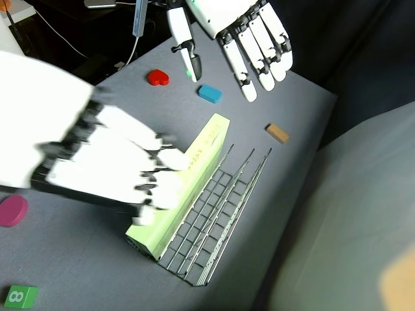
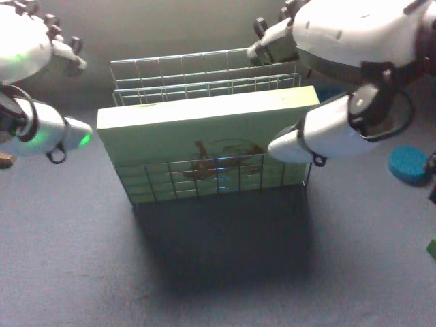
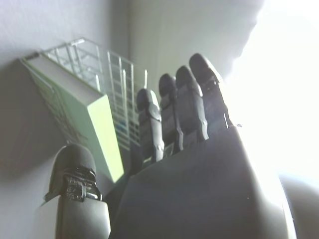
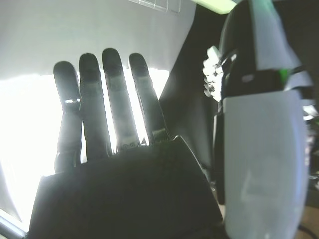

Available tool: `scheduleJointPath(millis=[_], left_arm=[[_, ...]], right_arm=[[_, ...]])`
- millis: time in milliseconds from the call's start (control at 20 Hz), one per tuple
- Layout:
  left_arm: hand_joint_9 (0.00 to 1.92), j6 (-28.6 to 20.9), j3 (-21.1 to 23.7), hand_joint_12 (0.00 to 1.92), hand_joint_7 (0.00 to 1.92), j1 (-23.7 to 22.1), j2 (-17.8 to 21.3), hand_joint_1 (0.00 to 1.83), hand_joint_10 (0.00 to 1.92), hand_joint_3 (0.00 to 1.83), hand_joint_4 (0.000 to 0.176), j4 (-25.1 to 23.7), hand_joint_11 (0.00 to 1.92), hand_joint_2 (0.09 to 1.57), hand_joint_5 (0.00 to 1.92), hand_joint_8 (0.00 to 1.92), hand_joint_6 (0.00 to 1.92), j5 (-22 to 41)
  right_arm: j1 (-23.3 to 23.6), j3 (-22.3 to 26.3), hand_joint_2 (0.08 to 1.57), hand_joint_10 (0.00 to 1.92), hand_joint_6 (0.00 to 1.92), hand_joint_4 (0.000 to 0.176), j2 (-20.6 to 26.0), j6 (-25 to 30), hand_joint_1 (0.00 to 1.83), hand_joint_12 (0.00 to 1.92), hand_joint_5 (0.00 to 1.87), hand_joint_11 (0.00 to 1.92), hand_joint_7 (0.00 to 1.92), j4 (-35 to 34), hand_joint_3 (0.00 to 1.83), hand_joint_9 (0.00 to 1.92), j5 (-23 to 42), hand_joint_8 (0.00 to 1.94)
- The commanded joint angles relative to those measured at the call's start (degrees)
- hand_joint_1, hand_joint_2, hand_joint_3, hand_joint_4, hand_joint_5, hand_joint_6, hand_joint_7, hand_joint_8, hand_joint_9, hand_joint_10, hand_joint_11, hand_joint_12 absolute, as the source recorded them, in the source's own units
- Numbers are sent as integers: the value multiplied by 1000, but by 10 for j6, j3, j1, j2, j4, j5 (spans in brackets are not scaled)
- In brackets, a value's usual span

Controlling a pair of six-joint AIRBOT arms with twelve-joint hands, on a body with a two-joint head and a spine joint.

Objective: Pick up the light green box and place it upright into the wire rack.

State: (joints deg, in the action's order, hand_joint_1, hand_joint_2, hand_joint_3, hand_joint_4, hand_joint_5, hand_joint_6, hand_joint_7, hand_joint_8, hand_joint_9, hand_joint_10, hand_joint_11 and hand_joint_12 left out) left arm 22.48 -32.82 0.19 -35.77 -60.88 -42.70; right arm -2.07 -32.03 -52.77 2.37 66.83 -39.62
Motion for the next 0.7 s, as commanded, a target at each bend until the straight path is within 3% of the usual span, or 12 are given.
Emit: scheduleJointPath(millis=[0,50,100,150,200,250,350,400,450,500,650], left_arm=[[181,-1,2,553,230,-3,-4,177,4,0,54,-43,0,1241,321,2,2,17],[202,-4,5,588,279,-1,-7,202,7,0,38,-43,0,1235,364,11,10,15],[269,-6,8,696,412,1,-11,258,15,0,9,-43,0,1232,431,22,14,13],[394,-10,11,841,560,3,-13,319,23,0,0,-44,19,1234,552,20,13,11],[528,-23,15,928,684,4,-14,374,39,0,0,-58,98,1236,701,31,23,11],[645,-52,21,946,774,8,-14,397,64,0,0,-79,209,1244,816,45,34,9],[645,-61,26,946,774,15,-15,397,64,0,0,-78,209,1244,816,45,34,5],[735,-61,29,1063,875,17,-17,454,426,0,0,-78,366,1245,943,334,224,3],[860,-61,30,1749,899,18,-20,662,1553,0,0,-78,718,1212,898,1401,1255,3],[1028,-61,31,1920,970,19,-25,720,1918,2,0,-78,1027,1216,869,1917,1916,3],[1272,-61,31,1921,1239,22,-46,720,1921,9,0,-77,1304,1268,1109,1921,1921,-4]], right_arm=[[10,4,1057,326,2,0,6,-20,580,1337,531,316,668,16,0,620,18,10],[12,8,1084,747,4,0,17,-46,586,1451,596,369,732,-22,0,537,17,23],[12,12,1118,1125,22,0,29,-71,605,1619,688,474,809,-64,3,510,12,64],[9,15,1148,1353,49,0,36,-82,629,1708,805,661,836,-83,2,575,9,309],[5,16,1167,1535,162,0,43,-86,645,1773,889,831,791,-85,1,697,20,726],[0,16,1182,1729,698,0,50,-87,656,1885,767,949,755,-85,2,813,44,1102],[-13,16,1182,1729,698,0,53,-84,656,1885,767,949,755,-67,2,813,73,1102],[-22,17,1202,1883,1460,0,54,-73,686,1914,673,1245,762,-45,3,1022,83,1760],[-27,17,1231,1913,1829,0,54,-60,707,1920,801,1620,1021,-27,6,1316,87,1905],[-28,17,1293,1921,1920,0,54,-53,702,1921,991,1778,1274,-14,10,1517,89,1941],[-26,17,1382,1921,1921,0,54,-47,703,1921,1092,1794,1364,-8,18,1555,94,1941]])
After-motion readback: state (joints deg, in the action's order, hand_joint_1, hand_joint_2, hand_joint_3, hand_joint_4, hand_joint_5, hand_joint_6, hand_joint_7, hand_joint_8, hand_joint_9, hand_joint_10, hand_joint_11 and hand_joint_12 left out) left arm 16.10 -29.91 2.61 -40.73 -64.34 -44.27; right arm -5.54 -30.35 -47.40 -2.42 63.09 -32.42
